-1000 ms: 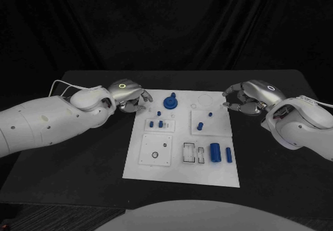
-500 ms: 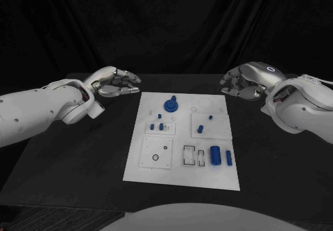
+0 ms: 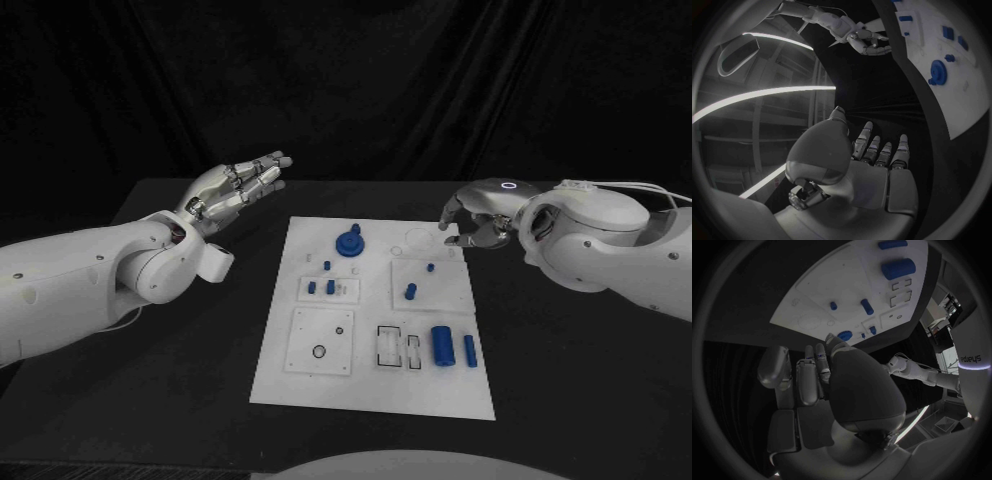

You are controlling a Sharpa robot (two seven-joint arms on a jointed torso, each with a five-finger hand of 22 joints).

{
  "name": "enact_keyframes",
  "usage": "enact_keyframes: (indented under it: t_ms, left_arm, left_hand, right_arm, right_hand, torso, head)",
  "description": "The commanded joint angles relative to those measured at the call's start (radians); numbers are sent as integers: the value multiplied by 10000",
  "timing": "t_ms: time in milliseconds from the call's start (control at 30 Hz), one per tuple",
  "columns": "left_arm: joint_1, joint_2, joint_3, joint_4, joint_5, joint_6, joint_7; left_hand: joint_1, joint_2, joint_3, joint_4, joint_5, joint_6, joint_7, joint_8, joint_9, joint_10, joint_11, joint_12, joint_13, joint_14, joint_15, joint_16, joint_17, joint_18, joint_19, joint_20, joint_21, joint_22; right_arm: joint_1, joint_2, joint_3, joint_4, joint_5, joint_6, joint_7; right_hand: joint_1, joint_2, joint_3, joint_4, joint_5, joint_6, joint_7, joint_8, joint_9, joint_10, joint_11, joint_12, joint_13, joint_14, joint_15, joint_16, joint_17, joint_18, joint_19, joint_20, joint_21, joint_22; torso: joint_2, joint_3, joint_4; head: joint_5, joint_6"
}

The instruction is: Assemble the parts on the task board

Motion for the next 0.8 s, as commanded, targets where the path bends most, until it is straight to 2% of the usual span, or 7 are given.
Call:
enact_keyframes:
  t_ms: [33, 100, 233, 333, 433, 733, 800]
  left_arm:
    - [-74, -21, 17, 155, 848, 743, 811]
    - [-130, -34, 17, 228, 869, 872, 851]
    - [-205, -45, 16, 334, 888, 989, 888]
    - [-245, -73, 16, 425, 894, 1043, 897]
    - [-275, -113, 16, 512, 897, 1091, 876]
    - [-343, -138, 16, 581, 901, 1222, 806]
    - [-354, -122, 16, 564, 901, 1238, 789]
  left_hand:
    - [-8, 167, -179, 4, -50, -958, -182, -131, -289, -297, -191, -204, -62, -68, 11, -71, -50, 242, -229, -41, -53, -677]
    - [-26, 221, -264, -6, -46, -1469, -281, -181, -454, -370, -263, -243, -73, -68, 21, -71, -50, 321, -294, -57, -71, -966]
    - [0, 295, -361, -9, -21, -1987, -403, -227, -638, -481, -356, -316, -93, -68, 6, -71, -50, 366, -452, -46, -149, -1817]
    - [45, 325, -382, -22, 39, -2072, -427, -234, -672, -514, -372, -325, -97, -68, -1, -71, -50, 352, -527, 47, -193, -2275]
    - [98, 365, -392, -30, 94, -2061, -391, -226, -679, -533, -338, -310, -96, -68, 30, -71, -50, 340, -567, 175, -211, -2490]
    - [368, 476, -368, -57, 377, -1903, -191, -200, -666, -550, -135, -219, -89, -68, 164, -71, -50, 366, -560, 548, -197, -2511]
    - [404, 498, -368, -57, 436, -1872, -189, -196, -663, -553, -130, -204, -89, -68, 182, -71, -50, 363, -553, 655, -194, -2507]
  right_arm:
    - [-141, -7, 3, -2, -720, 326, 26]
    - [-258, -6, 3, -11, -800, 193, 139]
    - [-473, 26, 3, -66, -869, 42, 295]
    - [-644, 62, 3, -104, -892, -36, 372]
    - [-786, 111, 4, -152, -904, -154, 437]
    - [-1114, 279, 4, -395, -917, -507, 523]
    - [-1174, 320, 4, -473, -918, -534, 539]
  right_hand:
    - [-3, -89, -176, 28, -138, -12, 102, -247, -105, -304, 28, -259, -435, 218, 3, -76, 308, 67, -62, 19, -91, 1369]
    - [-1, -117, -271, 59, -175, -116, 132, -429, -196, -322, 81, -317, -634, 237, 27, -42, 327, 53, -26, 38, -44, 1387]
    - [52, -91, -460, 81, -246, -249, 46, -841, -409, 75, 197, -280, -1123, 227, 110, -70, 253, 52, 7, 115, -79, 1394]
    - [103, -58, -515, 59, -237, -255, -37, -990, -481, 292, 203, -251, -1345, 229, 114, -62, 238, 54, 24, 126, -90, 1399]
    - [148, -10, -547, 30, -194, -191, -59, -1077, -511, 547, 216, -200, -1518, 226, 127, -69, 210, 56, 38, 131, -103, 1402]
    - [548, 150, -392, -306, 981, 10, -65, -1438, -537, 1491, 284, -217, -2191, 256, 164, 3, 193, 43, 118, 165, -82, 1428]
    - [578, 158, -337, -333, 1088, 10, -223, -1494, -539, 1664, 289, -217, -2271, 246, 173, -18, 157, 45, 119, 171, -94, 1427]
  torso:
    - [-95, -123, 86]
    - [-129, -189, 144]
    - [-172, -252, 209]
    - [-201, -288, 243]
    - [-294, -364, 344]
    - [-401, -430, 427]
    - [-414, -439, 437]
  head:
    - [-34, 126]
    - [-71, 145]
    - [-77, 165]
    - [-64, 136]
    - [-129, 39]
    - [-248, -117]
    - [-270, -132]
